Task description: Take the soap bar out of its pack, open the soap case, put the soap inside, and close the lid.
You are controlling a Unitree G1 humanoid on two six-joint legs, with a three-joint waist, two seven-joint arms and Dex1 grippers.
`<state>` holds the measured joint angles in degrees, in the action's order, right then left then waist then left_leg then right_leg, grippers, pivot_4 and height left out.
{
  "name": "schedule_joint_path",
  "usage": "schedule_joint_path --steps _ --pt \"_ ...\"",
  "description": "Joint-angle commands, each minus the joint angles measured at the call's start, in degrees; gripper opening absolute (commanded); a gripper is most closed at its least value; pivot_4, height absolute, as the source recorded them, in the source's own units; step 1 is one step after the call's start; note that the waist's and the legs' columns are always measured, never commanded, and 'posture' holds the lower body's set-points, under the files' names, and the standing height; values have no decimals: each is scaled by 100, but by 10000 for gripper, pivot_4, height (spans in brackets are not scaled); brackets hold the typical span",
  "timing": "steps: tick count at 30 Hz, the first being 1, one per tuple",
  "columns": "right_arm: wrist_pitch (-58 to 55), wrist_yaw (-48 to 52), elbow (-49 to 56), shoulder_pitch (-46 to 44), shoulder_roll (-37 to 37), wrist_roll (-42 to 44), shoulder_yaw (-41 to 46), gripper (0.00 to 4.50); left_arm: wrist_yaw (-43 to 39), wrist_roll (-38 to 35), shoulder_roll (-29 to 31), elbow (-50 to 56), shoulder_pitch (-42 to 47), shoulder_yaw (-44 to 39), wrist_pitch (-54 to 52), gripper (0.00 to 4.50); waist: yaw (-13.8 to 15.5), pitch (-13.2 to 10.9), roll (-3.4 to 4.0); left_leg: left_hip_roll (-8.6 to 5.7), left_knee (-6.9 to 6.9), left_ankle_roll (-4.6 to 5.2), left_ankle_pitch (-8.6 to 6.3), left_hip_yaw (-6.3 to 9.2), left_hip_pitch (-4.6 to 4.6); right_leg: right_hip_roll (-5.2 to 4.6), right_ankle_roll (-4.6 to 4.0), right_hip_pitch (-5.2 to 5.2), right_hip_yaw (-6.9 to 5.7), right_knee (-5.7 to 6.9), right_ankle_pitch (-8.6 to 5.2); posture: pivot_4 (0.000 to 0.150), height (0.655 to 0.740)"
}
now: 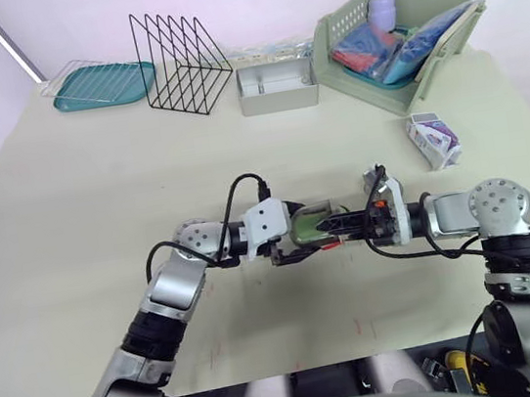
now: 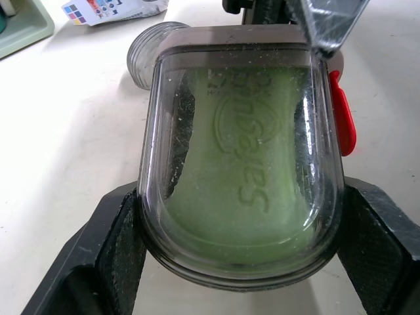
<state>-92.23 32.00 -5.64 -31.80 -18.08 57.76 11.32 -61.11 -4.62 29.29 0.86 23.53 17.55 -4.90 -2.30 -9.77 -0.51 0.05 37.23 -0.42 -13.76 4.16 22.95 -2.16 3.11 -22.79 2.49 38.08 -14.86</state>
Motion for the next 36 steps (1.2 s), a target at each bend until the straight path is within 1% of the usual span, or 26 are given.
schedule_joint_path --steps 1,11,27,29,30,31,32,33,34,36 --pt "-27 -17 79 -59 -48 245 -75 44692 33 -26 -14 205 81 -41 129 34874 -2 0 0 0 0 0 0 0 0 0 0 0 0 0 0 1500 7400" --pt "-27 -140 -38 -139 61 194 -14 44692 -1 -17 2 188 141 -26 157 34874 -3 0 0 0 0 0 0 0 0 1 0 0 0 0 0 1500 7400" --pt "-27 -156 -75 -111 33 195 -27 44692 -19 -42 60 214 120 -31 118 34874 -2 0 0 0 -1 0 0 0 1 1 0 0 0 -1 0 1500 7400" --pt "-27 -138 -71 -107 8 183 -55 39667 -11 -39 59 222 116 -31 113 34874 -2 0 0 0 -1 0 0 0 0 1 0 0 0 -1 0 1500 7400" --pt "-27 -125 -67 -108 -5 178 -73 38076 -9 -37 59 221 117 -31 112 34874 -2 0 0 0 -1 0 0 0 0 1 0 -1 0 -1 0 1500 7400" --pt "-27 -118 -64 -105 -9 172 -86 32168 -4 -36 59 225 114 -31 107 34874 -2 0 0 0 -1 0 0 0 1 1 0 0 0 -1 0 1500 7400" --pt "-27 -113 -61 -100 -10 170 -94 29347 1 -33 61 235 108 -29 97 34874 -1 0 0 0 -1 0 0 0 1 1 0 0 0 -1 0 1500 7400" --pt "-27 -108 -68 -100 -5 158 -96 24038 4 -34 65 246 102 -27 88 34874 -2 0 0 0 0 0 0 0 1 1 0 0 0 -1 0 1500 7400" --pt "-27 -101 -73 -100 -4 141 -102 21096 12 -35 66 256 96 -28 81 34874 -2 0 0 0 0 0 0 0 1 1 0 0 0 -1 0 1500 7400" --pt "-27 -82 -75 -91 -16 110 -123 20427 26 -37 65 264 92 -36 78 34874 -2 0 0 1 -1 0 0 1 1 1 0 0 0 -1 0 1500 7400"
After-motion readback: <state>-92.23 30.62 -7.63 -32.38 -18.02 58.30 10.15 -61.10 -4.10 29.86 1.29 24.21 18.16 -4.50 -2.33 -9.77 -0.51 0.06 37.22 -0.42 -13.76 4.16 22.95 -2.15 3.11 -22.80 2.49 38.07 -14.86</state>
